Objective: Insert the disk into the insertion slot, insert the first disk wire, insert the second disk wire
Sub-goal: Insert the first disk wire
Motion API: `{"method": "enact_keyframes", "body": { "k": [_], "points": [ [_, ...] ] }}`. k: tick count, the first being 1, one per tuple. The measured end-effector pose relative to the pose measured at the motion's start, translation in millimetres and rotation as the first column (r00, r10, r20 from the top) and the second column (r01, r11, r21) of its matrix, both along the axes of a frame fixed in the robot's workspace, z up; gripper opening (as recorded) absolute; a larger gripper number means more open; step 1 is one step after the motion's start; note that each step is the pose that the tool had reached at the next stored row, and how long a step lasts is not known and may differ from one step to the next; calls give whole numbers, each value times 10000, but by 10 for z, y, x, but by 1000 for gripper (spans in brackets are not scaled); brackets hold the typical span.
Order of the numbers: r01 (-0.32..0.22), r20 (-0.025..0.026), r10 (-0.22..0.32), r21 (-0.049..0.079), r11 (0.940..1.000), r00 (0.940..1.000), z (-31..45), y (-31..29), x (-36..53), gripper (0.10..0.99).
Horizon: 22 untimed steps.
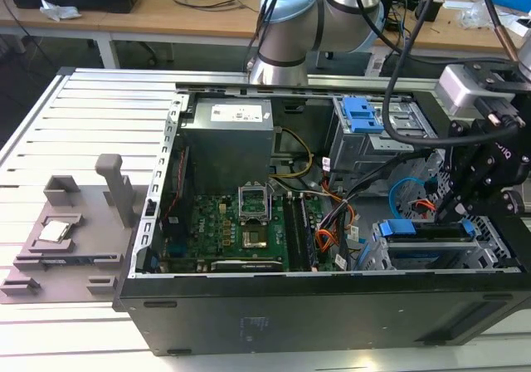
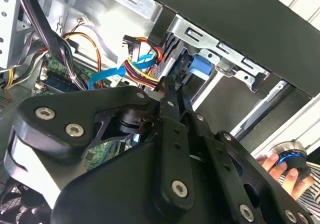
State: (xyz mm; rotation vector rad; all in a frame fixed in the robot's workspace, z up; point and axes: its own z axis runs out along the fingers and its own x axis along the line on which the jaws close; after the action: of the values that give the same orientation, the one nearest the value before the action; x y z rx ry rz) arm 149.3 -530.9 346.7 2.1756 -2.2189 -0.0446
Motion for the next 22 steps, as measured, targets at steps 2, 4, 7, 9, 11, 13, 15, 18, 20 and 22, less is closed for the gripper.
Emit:
{"method": "enact_keyframes", "body": {
  "k": [2, 4, 7, 9, 11, 13, 15, 18, 20, 22],
  "points": [
    [1, 0, -1, -1, 10000, 10000, -1, 0, 1, 165],
    [0, 0, 0, 2, 10000, 10000, 14, 0, 1, 165],
    [-1, 0, 1, 3, 10000, 10000, 27, -4, 2, 165],
    [-1, 0, 1, 5, 10000, 10000, 11, -17, 2, 165],
    [-1, 0, 1, 4, 10000, 10000, 1, -25, 2, 165],
    [-1, -1, 1, 2, 10000, 10000, -2, -32, 2, 165],
    [-1, 0, 1, 5, 10000, 10000, -4, -41, 2, 165],
    [2, 0, -2, 12, 10000, 10000, -13, -53, 4, 165],
    [0, -1, 0, 25, 10000, 10000, -24, -53, 10, 165],
    [-1, -2, 1, 38, 10000, 10000, -32, -53, 18, 165]
  ]
}}
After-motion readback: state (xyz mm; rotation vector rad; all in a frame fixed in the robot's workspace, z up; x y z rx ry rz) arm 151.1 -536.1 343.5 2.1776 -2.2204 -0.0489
